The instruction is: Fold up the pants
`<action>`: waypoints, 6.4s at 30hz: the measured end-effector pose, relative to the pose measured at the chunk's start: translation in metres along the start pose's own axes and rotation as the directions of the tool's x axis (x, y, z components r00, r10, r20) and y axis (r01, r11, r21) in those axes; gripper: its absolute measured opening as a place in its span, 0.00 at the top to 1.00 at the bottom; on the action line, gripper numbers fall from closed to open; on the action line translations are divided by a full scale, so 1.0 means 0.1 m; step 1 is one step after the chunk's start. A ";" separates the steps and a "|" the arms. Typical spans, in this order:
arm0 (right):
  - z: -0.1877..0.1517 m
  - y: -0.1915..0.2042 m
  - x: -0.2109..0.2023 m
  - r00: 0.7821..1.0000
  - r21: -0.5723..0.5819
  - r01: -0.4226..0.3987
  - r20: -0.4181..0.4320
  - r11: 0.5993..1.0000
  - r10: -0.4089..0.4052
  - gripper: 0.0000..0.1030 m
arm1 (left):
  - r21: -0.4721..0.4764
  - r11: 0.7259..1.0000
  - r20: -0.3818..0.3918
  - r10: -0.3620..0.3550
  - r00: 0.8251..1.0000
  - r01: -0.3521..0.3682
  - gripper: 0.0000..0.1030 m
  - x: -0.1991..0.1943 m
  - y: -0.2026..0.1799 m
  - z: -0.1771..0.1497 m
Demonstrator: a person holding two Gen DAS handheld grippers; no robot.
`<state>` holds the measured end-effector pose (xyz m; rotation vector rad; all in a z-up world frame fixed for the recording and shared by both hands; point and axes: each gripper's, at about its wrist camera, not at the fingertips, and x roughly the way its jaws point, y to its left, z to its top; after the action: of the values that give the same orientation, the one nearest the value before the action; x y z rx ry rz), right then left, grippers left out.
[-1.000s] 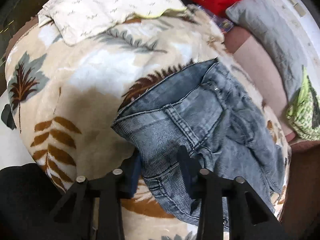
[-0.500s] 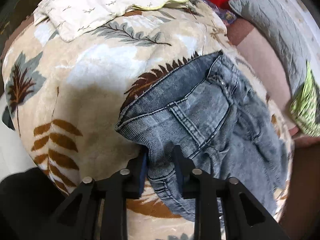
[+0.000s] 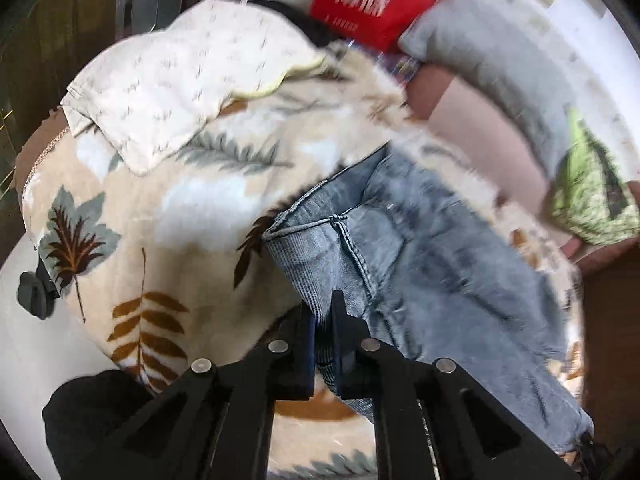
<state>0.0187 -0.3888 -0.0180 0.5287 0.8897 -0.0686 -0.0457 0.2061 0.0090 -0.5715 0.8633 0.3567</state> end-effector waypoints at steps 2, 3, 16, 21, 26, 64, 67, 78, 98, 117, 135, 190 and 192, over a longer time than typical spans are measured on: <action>0.01 0.05 -0.07 0.996 -0.076 0.082 0.040 0.994 -0.079 0.79 | 0.020 1.000 -0.006 -0.002 1.000 0.002 0.93 -0.05 -0.02 -0.11; -0.01 0.01 -0.01 0.993 -0.095 0.121 0.025 0.988 -0.119 0.77 | 0.031 0.999 -0.023 0.013 1.000 -0.013 0.93 -0.01 0.00 -0.19; 0.43 -0.29 0.16 0.998 -0.042 0.021 -0.061 0.999 -0.024 0.25 | 0.126 0.982 0.114 0.124 0.986 -0.138 0.38 -0.17 -0.21 -0.08; 0.79 -0.27 1.16 0.925 0.117 -0.116 -0.349 0.986 0.150 0.27 | 0.316 0.948 0.038 0.029 0.999 -0.039 0.38 0.14 -0.71 -0.28; 0.73 0.03 1.38 0.891 0.021 -0.151 -0.430 0.988 0.145 0.95 | 0.484 0.873 -0.078 0.120 0.990 -0.068 0.38 0.72 -0.97 -0.66; 1.17 0.13 1.81 0.966 0.108 -0.090 -0.230 0.990 0.113 0.26 | 0.239 0.971 -0.094 0.050 0.994 -0.027 0.19 1.19 -0.49 0.61; 1.25 0.10 2.02 0.956 0.110 -0.080 -0.273 0.991 0.107 0.26 | 0.139 0.990 -0.139 0.028 0.990 -0.009 0.19 1.41 -0.37 0.76; 1.23 0.20 2.11 0.953 0.022 -0.046 -0.300 0.999 0.050 0.41 | 0.110 0.993 -0.269 -0.004 0.963 0.034 0.67 1.82 -0.42 0.94; 1.25 0.32 2.08 0.955 -0.052 0.015 -0.296 0.999 -0.030 0.79 | 0.170 0.985 -0.252 0.038 0.967 0.005 0.72 1.64 -0.55 0.81; 1.49 0.54 1.72 0.983 -0.184 0.000 -0.178 0.983 -0.033 0.30 | 0.173 0.984 -0.084 -0.018 0.996 0.032 0.30 1.31 -0.66 1.29; 2.00 0.59 2.45 0.976 -0.097 -0.070 -0.213 0.993 0.048 0.30 | 0.122 0.981 -0.228 -0.122 0.966 0.153 0.60 2.50 -0.99 1.88; 2.10 0.60 2.70 0.976 -0.016 -0.097 -0.196 0.995 0.092 0.43 | 0.047 0.995 -0.335 -0.069 0.940 0.090 0.94 2.84 -0.92 1.97; 2.10 0.60 2.76 0.972 -0.033 -0.074 -0.225 0.997 0.065 0.43 | 0.037 0.994 -0.337 -0.087 0.937 0.105 0.88 2.85 -0.92 1.97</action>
<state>0.3623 -0.3911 -0.0940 0.5357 1.0894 0.0741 0.2942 0.2706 -0.0849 -0.6320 1.1651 0.1463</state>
